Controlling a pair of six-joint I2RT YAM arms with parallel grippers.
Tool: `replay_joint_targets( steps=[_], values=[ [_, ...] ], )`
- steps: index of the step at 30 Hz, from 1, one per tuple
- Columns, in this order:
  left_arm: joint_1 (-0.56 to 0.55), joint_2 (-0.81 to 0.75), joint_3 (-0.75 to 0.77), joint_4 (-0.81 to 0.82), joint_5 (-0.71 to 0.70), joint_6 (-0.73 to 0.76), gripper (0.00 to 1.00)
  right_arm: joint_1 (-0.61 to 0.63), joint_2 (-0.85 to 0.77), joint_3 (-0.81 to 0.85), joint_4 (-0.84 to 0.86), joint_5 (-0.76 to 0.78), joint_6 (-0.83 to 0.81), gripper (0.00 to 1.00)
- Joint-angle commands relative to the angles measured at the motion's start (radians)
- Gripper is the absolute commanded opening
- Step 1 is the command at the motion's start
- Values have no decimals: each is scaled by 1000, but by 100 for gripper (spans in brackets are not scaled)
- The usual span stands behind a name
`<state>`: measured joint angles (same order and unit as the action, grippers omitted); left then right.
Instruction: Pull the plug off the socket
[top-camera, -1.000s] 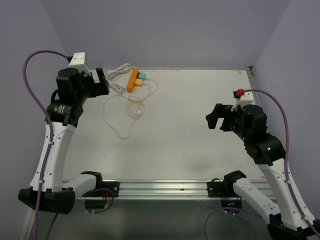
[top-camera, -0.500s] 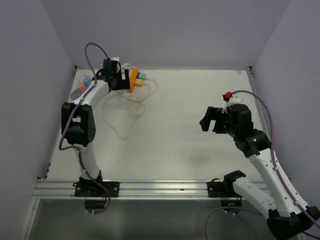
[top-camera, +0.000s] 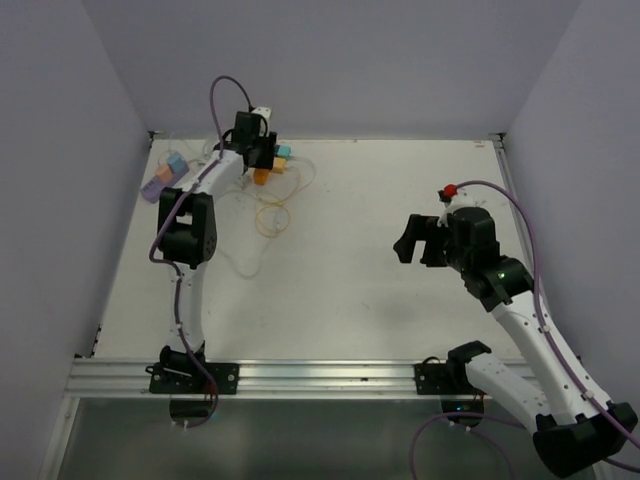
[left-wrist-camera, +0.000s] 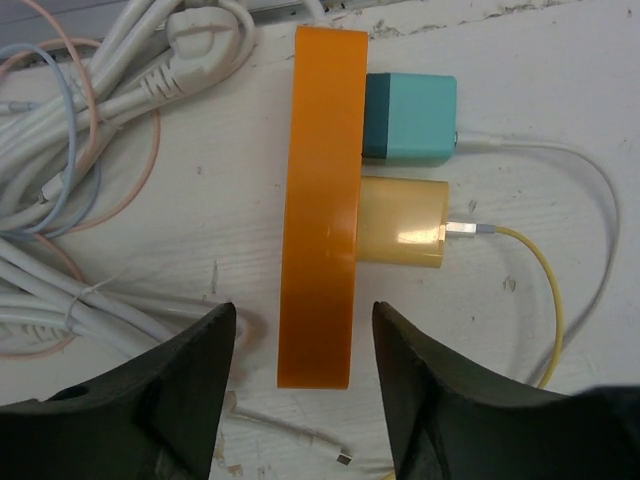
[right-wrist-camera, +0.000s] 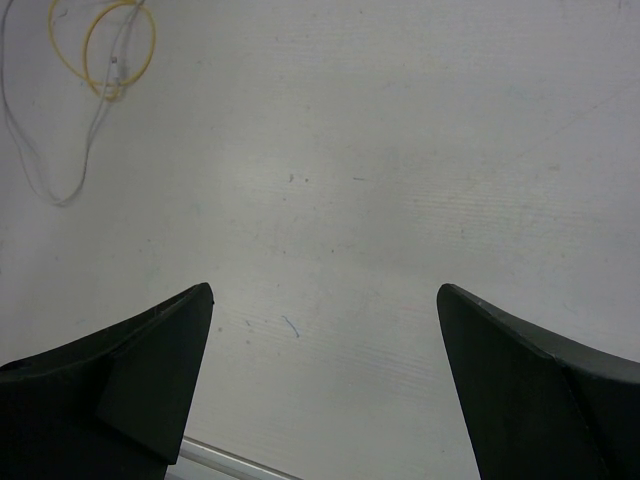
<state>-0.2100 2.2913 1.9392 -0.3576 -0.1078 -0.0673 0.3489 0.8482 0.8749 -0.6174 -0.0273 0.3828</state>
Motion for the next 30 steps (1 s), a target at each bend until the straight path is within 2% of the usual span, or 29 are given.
replay_joint_targets(
  steps=[1, 2, 3, 4, 12, 20, 25, 26, 27, 28, 30],
  values=[
    [-3, 42, 30, 54, 22, 40, 57, 4, 11, -7, 36, -28, 7, 99],
    [-3, 46, 29, 55, 23, 40, 54, 4, 14, -8, 36, -28, 7, 99],
    [-3, 53, 27, 57, 23, 43, 46, 5, 17, -8, 36, -26, 7, 99],
    [-3, 57, 27, 57, 23, 44, 45, 4, 18, -7, 38, -26, 7, 99],
    [-3, 86, 29, 52, -7, 63, 49, 4, 37, -2, 41, -36, 5, 99],
    [-3, 128, 56, 49, -4, 61, 43, 4, 48, 16, 34, -48, -4, 99],
    [-3, 146, 61, 48, 19, 61, 31, 5, 52, 15, 35, -57, -4, 99],
    [-3, 148, 60, 45, 34, 61, 26, 4, 54, 15, 35, -54, -5, 99],
    [-3, 146, 58, 43, 48, 63, 14, 4, 55, 16, 36, -57, -4, 99],
    [-3, 140, 49, 43, 63, 63, 8, 4, 57, 19, 38, -60, -5, 99],
    [-3, 99, -12, 83, 127, 43, 0, 4, 58, 29, 38, -72, -5, 99]
  ],
)
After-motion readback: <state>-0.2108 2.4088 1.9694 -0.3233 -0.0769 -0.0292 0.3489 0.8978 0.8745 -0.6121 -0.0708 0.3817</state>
